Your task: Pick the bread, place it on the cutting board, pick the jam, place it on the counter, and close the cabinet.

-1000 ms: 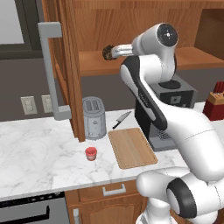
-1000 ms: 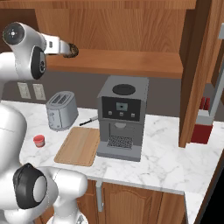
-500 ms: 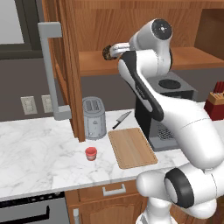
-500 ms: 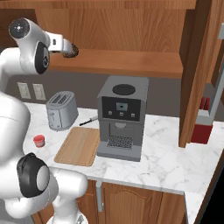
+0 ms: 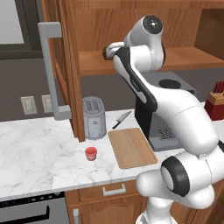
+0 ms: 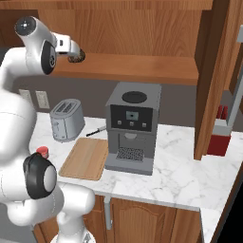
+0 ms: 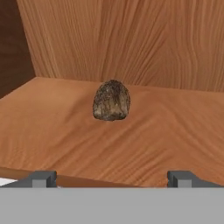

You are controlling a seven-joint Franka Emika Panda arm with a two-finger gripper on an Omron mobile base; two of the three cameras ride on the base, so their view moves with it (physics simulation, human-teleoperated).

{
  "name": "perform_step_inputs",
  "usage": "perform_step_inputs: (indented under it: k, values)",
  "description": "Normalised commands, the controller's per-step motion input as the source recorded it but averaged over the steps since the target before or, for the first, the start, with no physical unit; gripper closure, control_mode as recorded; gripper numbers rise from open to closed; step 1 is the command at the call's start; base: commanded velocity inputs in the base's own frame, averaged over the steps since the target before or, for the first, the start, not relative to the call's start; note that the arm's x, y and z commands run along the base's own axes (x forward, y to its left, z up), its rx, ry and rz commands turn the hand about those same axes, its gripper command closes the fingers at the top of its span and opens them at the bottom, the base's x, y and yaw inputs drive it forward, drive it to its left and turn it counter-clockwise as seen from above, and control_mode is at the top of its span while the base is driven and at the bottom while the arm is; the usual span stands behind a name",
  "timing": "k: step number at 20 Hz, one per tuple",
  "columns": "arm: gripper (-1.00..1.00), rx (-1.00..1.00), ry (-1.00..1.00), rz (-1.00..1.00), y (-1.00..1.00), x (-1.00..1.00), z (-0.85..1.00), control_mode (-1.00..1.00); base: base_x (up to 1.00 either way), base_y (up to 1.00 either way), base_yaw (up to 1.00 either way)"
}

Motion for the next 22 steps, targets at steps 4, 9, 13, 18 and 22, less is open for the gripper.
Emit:
perform_step_inputs:
  k: [4,9,13,18,22]
  values:
    - [-1.00,-0.05,0.00,0.00,0.08,0.34,-0.32,-1.00,0.00,0.00,0.00]
    - [-1.00,-0.01,0.00,0.00,0.01,0.37,-0.18,-1.00,0.00,0.00,0.00]
    - [-1.00,0.00,0.00,0.00,0.00,0.41,0.00,-1.00,0.00,0.00,0.00]
    - [-1.00,0.00,0.00,0.00,0.00,0.43,0.00,-1.00,0.00,0.00,0.00]
    - [-1.00,0.00,0.00,0.00,0.01,0.45,0.00,-1.00,0.00,0.00,0.00]
